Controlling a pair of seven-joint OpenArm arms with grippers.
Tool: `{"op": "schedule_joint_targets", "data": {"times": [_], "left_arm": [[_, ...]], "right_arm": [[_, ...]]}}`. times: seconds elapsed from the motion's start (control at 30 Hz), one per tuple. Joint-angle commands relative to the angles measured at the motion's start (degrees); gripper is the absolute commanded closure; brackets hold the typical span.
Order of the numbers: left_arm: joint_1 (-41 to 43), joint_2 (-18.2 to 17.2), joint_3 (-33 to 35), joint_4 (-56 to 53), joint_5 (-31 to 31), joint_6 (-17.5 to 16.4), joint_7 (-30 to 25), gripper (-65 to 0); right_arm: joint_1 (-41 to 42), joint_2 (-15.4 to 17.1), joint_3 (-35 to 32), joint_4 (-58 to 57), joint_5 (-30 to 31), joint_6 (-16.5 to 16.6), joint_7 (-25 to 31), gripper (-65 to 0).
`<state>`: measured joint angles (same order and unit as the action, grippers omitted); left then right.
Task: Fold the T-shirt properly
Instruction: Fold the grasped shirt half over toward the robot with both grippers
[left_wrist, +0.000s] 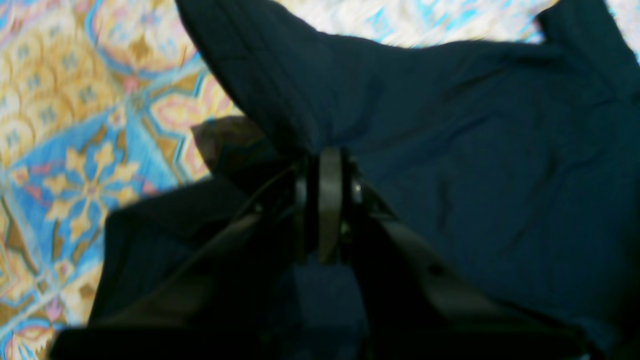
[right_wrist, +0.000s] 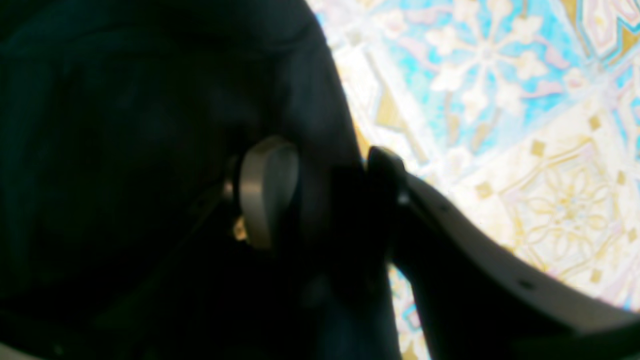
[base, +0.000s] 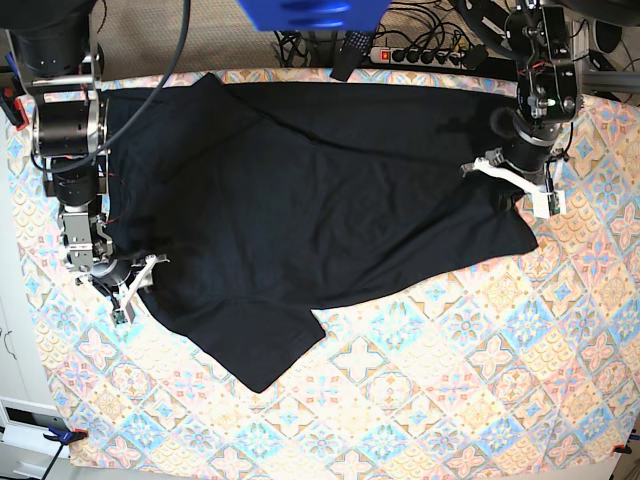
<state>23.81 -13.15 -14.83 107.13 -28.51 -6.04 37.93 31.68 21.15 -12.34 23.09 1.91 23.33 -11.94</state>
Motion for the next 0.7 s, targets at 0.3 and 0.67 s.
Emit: {"op": "schedule_joint_targets", "data": {"times": [0.3,0.67], "left_arm": [[-0.03,-0.44,-0.33,2.27,-0.28,-0.15,-1.05,0.0],[-0.03,-0.44,-0.33,2.27,-0.28,-0.15,-1.23,0.0]], "right_arm": [[-0.60,0.88,0.16,0.60,0.42,10.29,-0.93,-14.0],[-4.30,1.05,8.16,6.75,0.51,11.35,-0.93,-0.8]]}}
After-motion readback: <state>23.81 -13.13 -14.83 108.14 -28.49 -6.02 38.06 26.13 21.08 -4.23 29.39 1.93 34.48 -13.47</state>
